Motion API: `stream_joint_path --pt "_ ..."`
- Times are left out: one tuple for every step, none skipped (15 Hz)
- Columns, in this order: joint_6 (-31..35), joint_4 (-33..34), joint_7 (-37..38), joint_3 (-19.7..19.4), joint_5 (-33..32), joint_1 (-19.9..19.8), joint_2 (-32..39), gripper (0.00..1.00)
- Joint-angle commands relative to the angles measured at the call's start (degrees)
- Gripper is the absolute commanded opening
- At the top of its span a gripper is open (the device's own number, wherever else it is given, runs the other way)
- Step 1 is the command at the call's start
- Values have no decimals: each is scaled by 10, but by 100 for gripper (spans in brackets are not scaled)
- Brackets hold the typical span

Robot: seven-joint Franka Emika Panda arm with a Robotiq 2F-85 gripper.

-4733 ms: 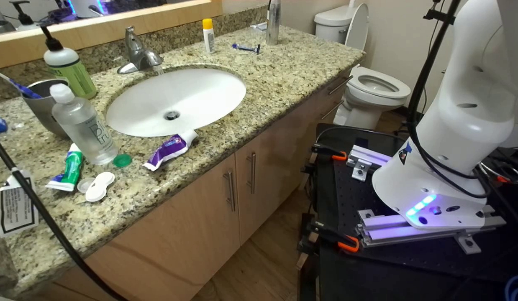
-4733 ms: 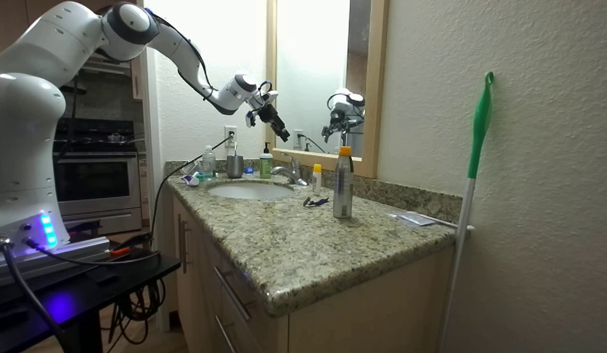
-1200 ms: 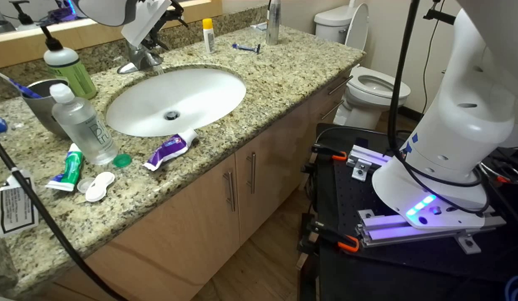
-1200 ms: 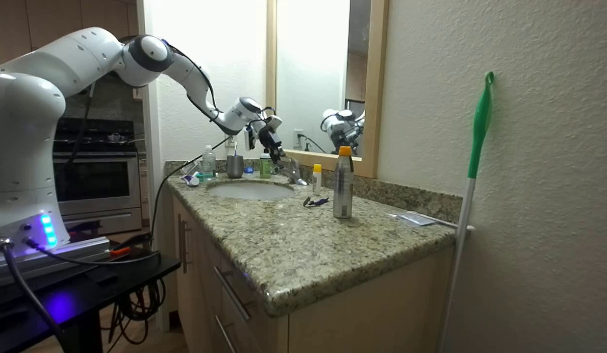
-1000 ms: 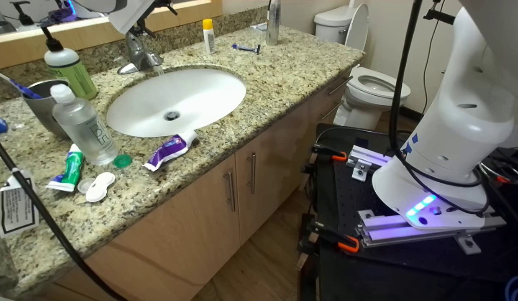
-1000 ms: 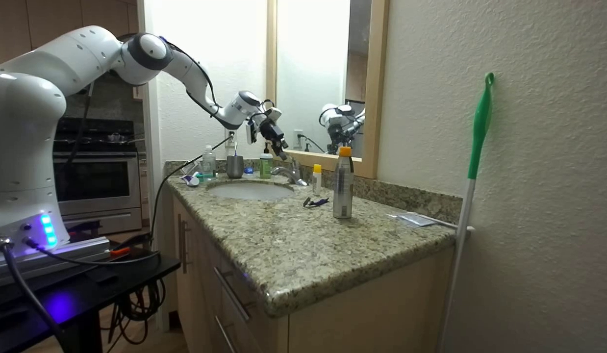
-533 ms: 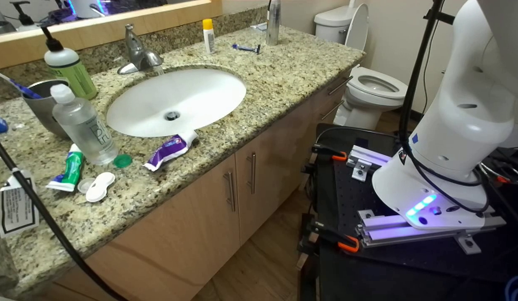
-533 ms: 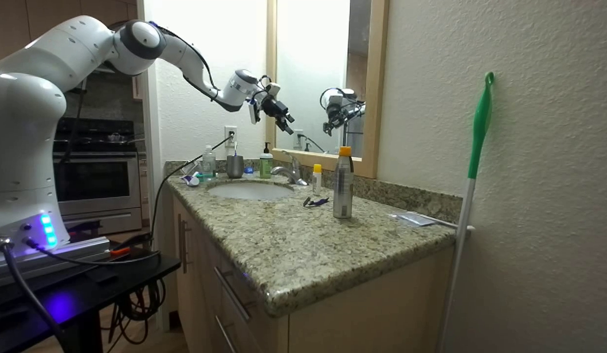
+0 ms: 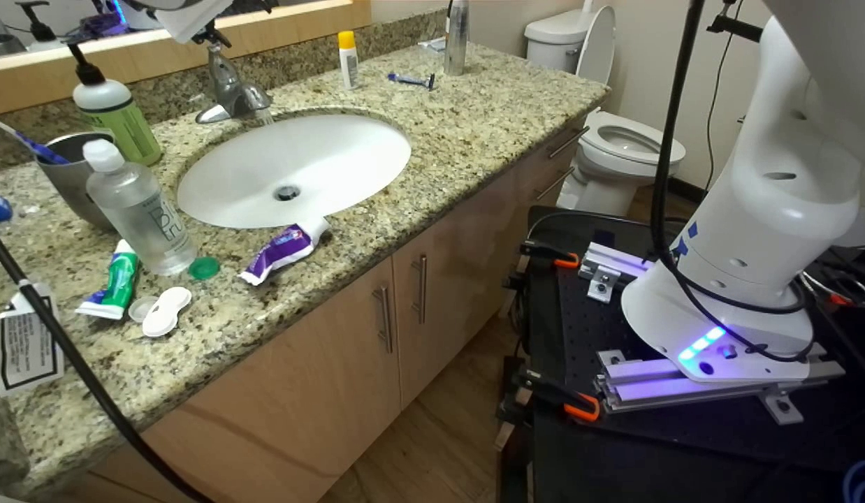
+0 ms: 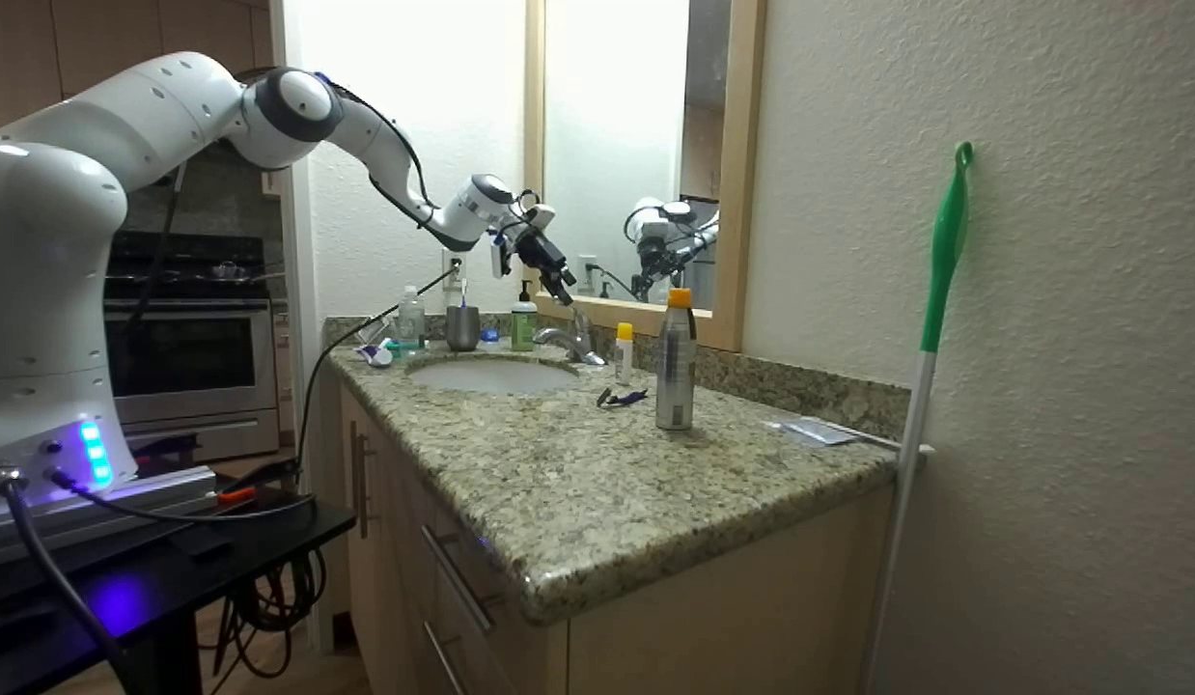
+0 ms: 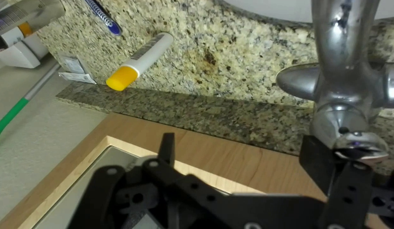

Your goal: Close the faucet

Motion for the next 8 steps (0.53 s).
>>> stream_joint_path --pt "65 19 0 6 4 -13 23 100" --pt "81 23 1 1 1 -14 29 100" --pt "83 25 1 -1 5 -16 35 100" --pt "76 30 -5 -2 12 -21 39 100" --pt "61 32 -12 0 19 -23 42 100" --pt "40 35 -21 4 28 -25 44 100" --pt "30 34 -26 4 33 -26 46 100" --pt "10 36 -39 5 39 -25 45 100"
